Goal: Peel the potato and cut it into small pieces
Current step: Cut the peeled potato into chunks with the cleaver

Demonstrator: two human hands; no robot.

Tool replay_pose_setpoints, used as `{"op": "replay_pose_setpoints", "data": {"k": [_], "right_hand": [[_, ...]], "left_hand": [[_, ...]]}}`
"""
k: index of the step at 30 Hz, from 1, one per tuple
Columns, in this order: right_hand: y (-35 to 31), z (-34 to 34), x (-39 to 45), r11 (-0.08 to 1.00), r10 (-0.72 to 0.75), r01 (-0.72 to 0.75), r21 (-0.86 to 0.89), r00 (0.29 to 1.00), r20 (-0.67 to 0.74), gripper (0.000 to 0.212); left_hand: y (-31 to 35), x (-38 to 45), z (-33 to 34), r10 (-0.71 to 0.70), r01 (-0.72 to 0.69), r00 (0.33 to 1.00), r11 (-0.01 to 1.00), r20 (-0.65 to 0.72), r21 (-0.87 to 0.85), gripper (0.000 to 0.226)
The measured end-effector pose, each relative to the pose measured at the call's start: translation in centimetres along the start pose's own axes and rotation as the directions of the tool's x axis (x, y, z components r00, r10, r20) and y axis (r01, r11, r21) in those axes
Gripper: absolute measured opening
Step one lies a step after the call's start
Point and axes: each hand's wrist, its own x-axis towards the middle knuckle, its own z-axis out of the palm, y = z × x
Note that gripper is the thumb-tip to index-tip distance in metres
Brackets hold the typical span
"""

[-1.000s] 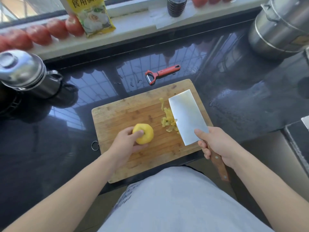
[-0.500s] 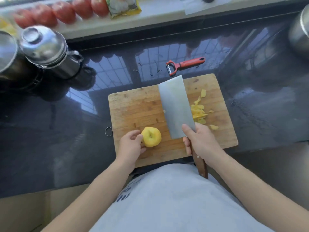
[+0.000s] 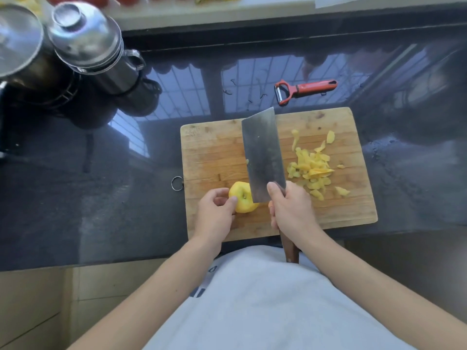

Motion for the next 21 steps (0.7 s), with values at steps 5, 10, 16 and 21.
{"op": "replay_pose_setpoints", "data": {"k": [5,10,16,21], "right_hand": [[0.16,0.06,0.1,0.999,0.001,-0.001,0.034,1.0,-0.004,0.034],[0.12,0.07,-0.12,1.0,-0.028,0.028,-0.001,1.0,-0.008,0.033],[0.05,0.1,0.06,1.0,0.014,-0.014,0.0,1.0,-0.01,0.036],[0.21,0.11,0.18,1.0,0.018,-0.018,0.009,1.0,-0.016,0.036]], "left_hand": [[-0.11,-0.03,-0.21,0.019,-0.019,1.0,1.0,0.017,0.019,0.017],[-0.06,-0.13,-0.2,0.022,-0.023,1.0,0.999,0.022,0.047,0.02],[0.01,-0.08,-0.3,0.016,-0.017,1.0,0.998,0.024,0.058,0.018],[0.15,0.1,-0.24,0.014,-0.016,1.0,0.997,0.021,0.08,0.017]]}}
